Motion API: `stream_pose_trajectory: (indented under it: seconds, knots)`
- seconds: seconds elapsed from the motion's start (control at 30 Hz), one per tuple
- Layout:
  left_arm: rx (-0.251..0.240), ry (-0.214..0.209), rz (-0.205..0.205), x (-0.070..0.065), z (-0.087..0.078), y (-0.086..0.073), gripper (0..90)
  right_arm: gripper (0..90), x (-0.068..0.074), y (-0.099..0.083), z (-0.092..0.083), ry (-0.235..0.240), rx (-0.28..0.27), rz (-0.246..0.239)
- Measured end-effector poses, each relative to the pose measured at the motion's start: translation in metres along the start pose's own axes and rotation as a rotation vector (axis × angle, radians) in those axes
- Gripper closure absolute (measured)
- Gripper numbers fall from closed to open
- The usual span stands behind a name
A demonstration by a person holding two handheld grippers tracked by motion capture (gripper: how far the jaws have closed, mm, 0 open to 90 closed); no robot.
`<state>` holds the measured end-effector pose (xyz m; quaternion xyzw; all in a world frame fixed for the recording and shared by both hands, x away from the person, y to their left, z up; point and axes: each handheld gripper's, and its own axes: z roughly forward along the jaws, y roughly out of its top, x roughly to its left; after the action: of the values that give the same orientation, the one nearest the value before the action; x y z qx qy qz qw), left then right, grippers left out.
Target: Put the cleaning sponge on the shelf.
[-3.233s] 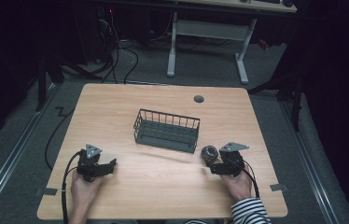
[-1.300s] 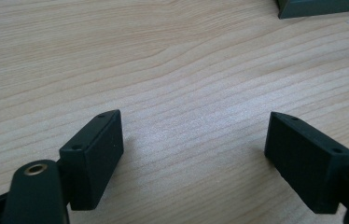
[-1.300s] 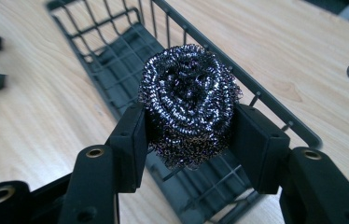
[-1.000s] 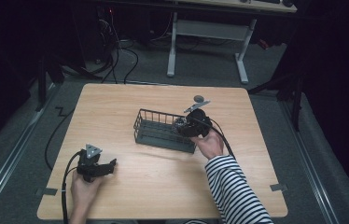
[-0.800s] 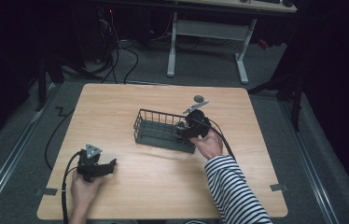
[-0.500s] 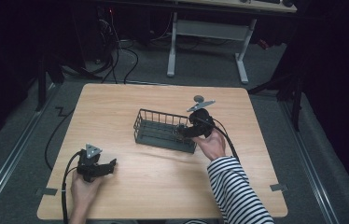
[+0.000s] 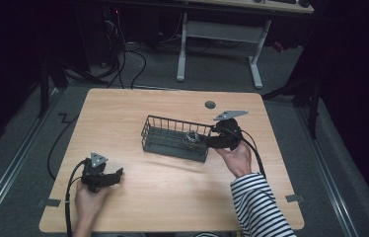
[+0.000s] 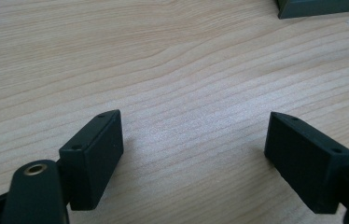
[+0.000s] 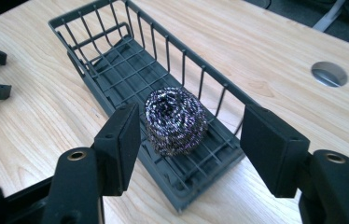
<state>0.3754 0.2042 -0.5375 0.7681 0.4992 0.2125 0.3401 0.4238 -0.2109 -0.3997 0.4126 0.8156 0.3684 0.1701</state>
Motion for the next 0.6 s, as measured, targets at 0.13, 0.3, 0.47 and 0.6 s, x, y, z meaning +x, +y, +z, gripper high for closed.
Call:
stream_pose_trajectory:
  seconds: [0.13, 0.3, 0.47, 0.6]
  knots:
    - [0.0, 0.0, 0.0, 0.0, 0.0, 0.0, 19.8, 39.7, -0.003, -0.004, -0.012, 0.0, -0.034, 0.005]
    - [0.0, 0.0, 0.0, 0.0, 0.0, 0.0, 19.8, 39.4, -0.009, -0.015, -0.024, -0.008, -0.039, 0.026]
    - [0.0, 0.0, 0.0, 0.0, 0.0, 0.0, 19.8, 39.2, -0.012, -0.021, -0.038, -0.021, -0.061, 0.032]
    - [0.001, 0.0, 0.001, 0.0, 0.0, 0.0, 19.8, 39.0, -0.014, -0.026, -0.048, -0.03, -0.072, 0.032]
